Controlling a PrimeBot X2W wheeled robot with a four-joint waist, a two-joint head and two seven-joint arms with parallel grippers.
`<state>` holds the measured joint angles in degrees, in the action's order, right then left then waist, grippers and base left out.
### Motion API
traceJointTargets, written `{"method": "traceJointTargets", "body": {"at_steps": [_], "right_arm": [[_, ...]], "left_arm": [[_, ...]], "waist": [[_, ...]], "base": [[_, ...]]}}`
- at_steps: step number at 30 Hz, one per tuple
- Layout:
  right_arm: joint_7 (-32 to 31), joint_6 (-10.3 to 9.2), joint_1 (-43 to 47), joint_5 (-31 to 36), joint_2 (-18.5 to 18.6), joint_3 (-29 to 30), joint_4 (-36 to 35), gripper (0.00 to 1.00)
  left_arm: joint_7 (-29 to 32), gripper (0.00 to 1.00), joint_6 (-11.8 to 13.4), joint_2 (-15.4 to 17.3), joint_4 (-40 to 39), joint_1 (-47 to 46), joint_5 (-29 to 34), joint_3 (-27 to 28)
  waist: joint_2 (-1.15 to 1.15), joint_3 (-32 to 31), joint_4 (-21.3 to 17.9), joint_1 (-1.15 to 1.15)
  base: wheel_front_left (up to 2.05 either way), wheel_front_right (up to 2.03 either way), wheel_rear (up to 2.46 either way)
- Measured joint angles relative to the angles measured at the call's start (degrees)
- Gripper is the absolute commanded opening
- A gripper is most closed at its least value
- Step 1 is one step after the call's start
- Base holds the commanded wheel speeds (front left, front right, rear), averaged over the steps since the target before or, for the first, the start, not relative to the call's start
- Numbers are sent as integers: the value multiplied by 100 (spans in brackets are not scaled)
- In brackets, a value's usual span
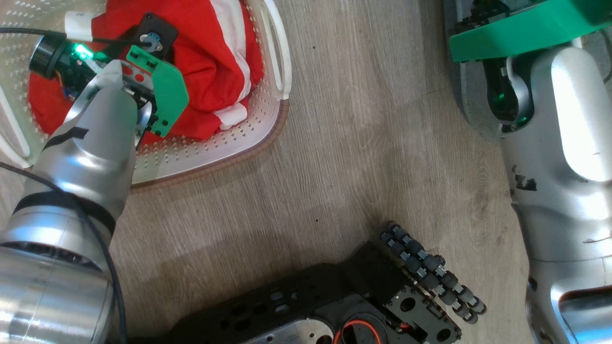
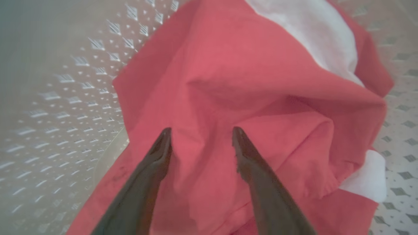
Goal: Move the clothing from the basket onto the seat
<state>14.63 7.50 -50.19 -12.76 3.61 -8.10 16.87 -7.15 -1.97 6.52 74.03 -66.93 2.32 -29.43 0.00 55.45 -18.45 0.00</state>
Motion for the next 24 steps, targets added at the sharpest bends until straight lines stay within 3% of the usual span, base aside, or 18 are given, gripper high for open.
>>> {"method": "traceJointTargets", "body": {"at_steps": [1, 2, 9, 15, 24], "right_arm": [[0, 0, 0, 0, 0, -1, -5, 100], [0, 0, 0, -1, 0, -1, -5, 100], [0, 0, -3, -51, -2, -7, -3, 100], [0, 0, -1, 68, -2, 51, 141, 100], [0, 0, 143, 268, 0, 12, 521, 100]], "left_arm": [[0, 29, -22, 3, 8, 1, 1, -23], [0, 0, -37, 3, 13, 1, 1, -30], [-170, 0, 110, 53, 34, 29, 5, -168], [-595, 0, -88, -14, 35, 265, -313, -23], [-708, 0, -259, -266, -364, 761, -827, 202]], "waist": [[0, 2, -4, 0], [0, 3, -5, 0], [0, -153, 32, 0], [1, -571, 269, 0], [1, -1386, 701, -1]], "base": [[0, 0, 0], [0, 0, 0], [0, 0, 0], [0, 0, 0], [0, 0, 0]]}}
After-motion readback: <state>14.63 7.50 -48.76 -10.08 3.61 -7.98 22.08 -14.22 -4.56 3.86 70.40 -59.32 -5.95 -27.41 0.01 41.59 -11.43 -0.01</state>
